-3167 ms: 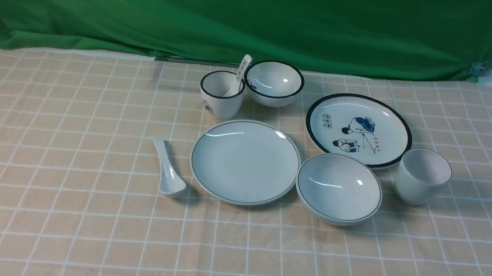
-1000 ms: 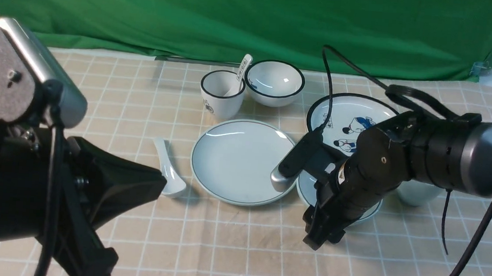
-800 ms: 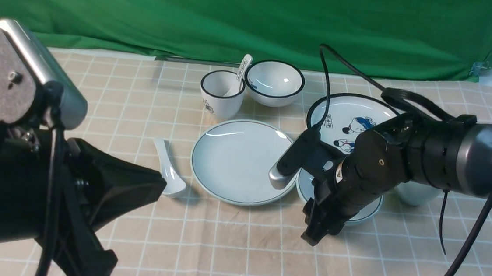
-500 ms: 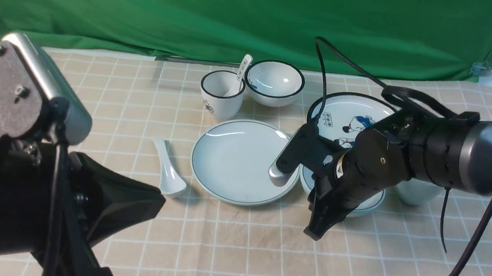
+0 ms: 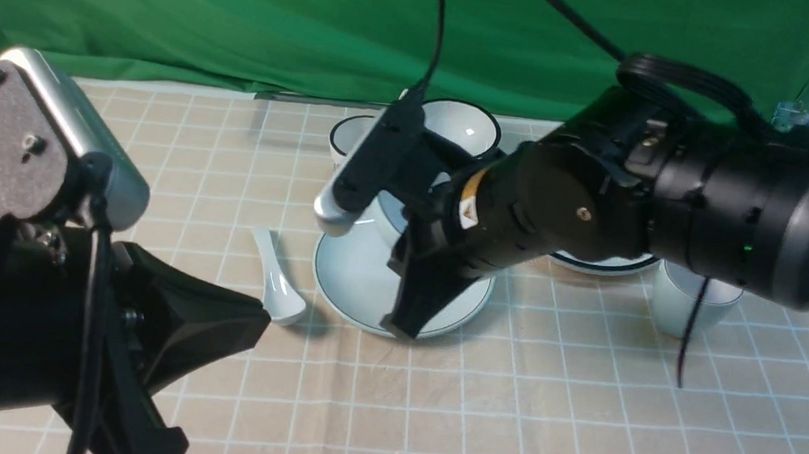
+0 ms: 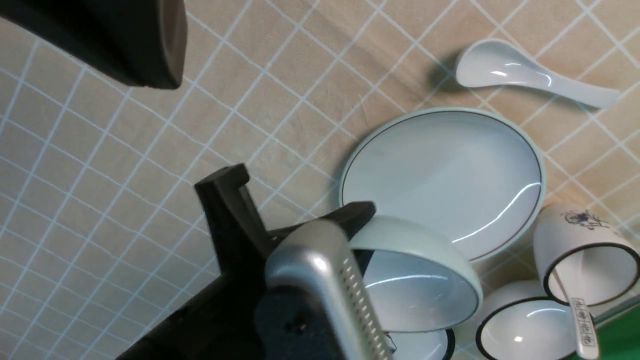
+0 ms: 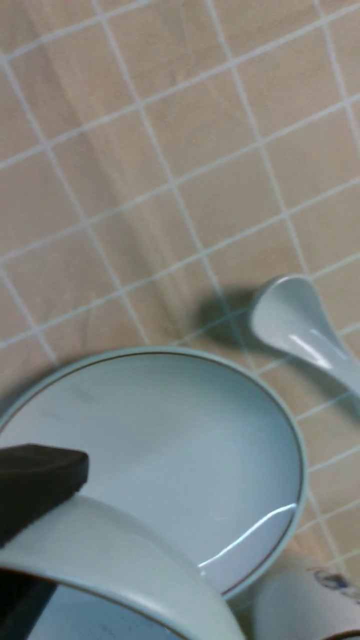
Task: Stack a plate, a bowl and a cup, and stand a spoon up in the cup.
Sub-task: Use the right arm to put the blue rice bowl into the blue large plate in the middle
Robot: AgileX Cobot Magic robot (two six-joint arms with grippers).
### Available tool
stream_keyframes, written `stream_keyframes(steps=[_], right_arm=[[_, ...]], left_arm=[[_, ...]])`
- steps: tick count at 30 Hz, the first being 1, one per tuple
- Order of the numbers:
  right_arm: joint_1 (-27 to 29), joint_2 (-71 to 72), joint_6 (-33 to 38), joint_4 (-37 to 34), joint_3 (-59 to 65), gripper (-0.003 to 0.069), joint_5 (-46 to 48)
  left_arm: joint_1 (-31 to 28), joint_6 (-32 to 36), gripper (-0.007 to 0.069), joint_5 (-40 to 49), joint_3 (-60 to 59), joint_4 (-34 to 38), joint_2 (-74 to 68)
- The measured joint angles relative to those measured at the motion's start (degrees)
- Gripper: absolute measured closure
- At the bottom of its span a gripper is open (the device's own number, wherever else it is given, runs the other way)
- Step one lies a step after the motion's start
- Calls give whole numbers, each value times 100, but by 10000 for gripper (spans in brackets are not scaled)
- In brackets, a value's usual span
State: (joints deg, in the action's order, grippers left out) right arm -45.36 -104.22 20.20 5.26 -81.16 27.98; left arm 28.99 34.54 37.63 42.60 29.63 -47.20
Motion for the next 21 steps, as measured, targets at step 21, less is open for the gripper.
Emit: stream_keyframes(steps=[21], right_arm=[[27, -1613, 22, 272, -872, 498, 5]], left_arm=[[0, -133, 622, 76, 0, -74, 0]])
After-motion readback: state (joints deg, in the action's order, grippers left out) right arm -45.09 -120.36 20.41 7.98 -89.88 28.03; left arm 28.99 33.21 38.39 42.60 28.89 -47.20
